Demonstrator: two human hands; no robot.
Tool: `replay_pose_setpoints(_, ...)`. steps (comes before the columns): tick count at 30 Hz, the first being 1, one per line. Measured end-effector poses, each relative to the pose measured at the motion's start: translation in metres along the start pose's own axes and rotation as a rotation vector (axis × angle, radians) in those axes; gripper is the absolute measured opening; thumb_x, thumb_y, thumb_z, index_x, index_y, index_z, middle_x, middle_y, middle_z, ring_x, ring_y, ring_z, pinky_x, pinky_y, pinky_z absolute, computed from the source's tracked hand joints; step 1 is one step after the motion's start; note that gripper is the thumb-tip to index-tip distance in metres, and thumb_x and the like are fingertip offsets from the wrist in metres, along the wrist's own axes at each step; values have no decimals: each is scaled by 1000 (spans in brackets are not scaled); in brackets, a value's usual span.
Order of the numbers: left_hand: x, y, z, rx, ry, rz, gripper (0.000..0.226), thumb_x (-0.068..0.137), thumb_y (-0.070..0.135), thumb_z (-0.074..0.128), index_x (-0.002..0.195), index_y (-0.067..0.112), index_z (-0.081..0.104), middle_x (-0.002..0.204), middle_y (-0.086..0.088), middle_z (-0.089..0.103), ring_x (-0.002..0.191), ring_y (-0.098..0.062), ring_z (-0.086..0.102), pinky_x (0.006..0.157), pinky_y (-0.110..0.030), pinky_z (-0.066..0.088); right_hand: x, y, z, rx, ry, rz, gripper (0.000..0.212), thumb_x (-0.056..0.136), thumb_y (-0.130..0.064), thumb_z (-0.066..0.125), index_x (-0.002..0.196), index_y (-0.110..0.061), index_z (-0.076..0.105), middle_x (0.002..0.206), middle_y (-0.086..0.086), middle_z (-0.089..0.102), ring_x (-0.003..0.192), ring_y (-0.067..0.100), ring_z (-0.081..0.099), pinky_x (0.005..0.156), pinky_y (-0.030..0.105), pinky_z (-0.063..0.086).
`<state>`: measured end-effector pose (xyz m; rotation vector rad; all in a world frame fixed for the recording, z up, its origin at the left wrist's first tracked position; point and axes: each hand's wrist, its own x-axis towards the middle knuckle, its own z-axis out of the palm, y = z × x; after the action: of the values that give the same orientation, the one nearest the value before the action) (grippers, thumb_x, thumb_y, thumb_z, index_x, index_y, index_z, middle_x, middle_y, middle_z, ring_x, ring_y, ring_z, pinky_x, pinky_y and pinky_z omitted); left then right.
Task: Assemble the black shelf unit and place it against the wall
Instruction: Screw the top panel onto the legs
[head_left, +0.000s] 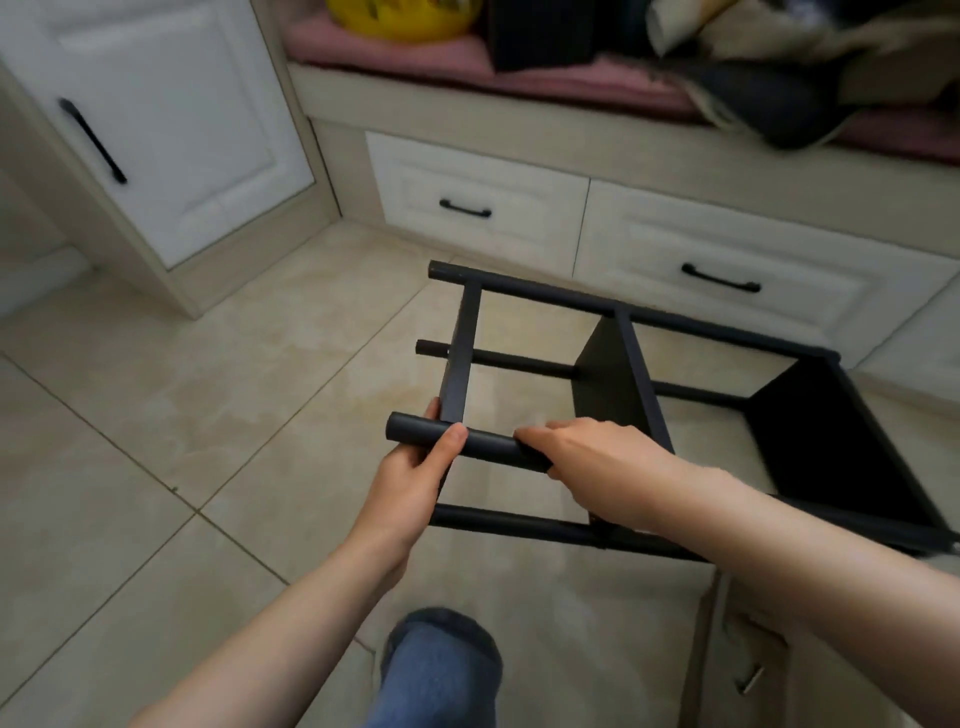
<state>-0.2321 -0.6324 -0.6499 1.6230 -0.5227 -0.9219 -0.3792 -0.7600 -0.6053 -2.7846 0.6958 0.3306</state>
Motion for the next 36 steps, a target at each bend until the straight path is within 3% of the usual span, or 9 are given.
replay_pose_setpoints(3,8,44,6,43,1,46,54,98,45,58,149,40,40,115,33,53,126,-1,42,105,-26,25,-3,4,-29,14,92,32,44,98,-8,49,134,-32,42,107,-3,58,86,22,61,74,42,58)
replay_pose_setpoints(12,19,169,12,217,-12,258,66,94,52,60,154,32,38,146,4,53,142,-18,41,117,-37,29,-8,7,-115,214,290,50,42,99,-12,55,139,-23,49,119,5,64,107,23,63,91,37,54)
replay_pose_setpoints(16,12,221,17,347,-21,396,64,96,49,60,152,24,42,145,3,53,139,-16,44,102,-25,31,-14,6,-145,367,361,58,49,99,-11,56,145,-22,45,128,3,62,118,19,59,99,32,47)
replay_pose_setpoints(20,0,263,26,462,-59,494,58,96,47,62,145,17,52,119,10,56,118,-8,48,93,-25,33,-28,1,-162,543,466,81,48,99,-7,54,145,-21,46,127,0,61,115,18,60,98,32,48)
replay_pose_setpoints(24,-15,291,34,594,-110,571,50,95,45,63,138,18,58,114,9,64,114,-11,59,85,-21,41,-41,-3,-162,782,509,87,48,98,-7,55,142,-25,47,125,-3,62,108,15,64,98,40,54)
replay_pose_setpoints(27,-28,296,38,765,-150,617,53,93,52,63,137,22,59,125,3,68,119,-17,61,103,-38,48,-51,-7,-152,891,507,71,39,96,-6,59,129,-25,52,117,0,65,102,16,67,88,40,59)
replay_pose_setpoints(29,-38,294,40,915,-171,657,56,92,58,61,138,25,58,136,3,62,128,-18,55,116,-48,36,-61,-11,-141,934,493,47,36,94,-5,61,119,-29,52,113,1,65,99,18,69,85,41,60)
replay_pose_setpoints(32,-59,287,45,1098,-199,711,56,94,59,55,142,32,53,155,10,45,149,-12,29,124,-48,-1,-76,-18,-123,1006,491,32,42,90,-2,64,108,-37,51,106,3,63,95,21,70,82,42,60)
replay_pose_setpoints(36,-86,271,50,1110,-187,775,42,94,57,57,131,37,60,151,15,48,153,-9,20,124,-51,-9,-96,-28,-107,1050,534,50,50,87,-2,67,115,-40,52,106,7,62,92,23,70,81,45,60)
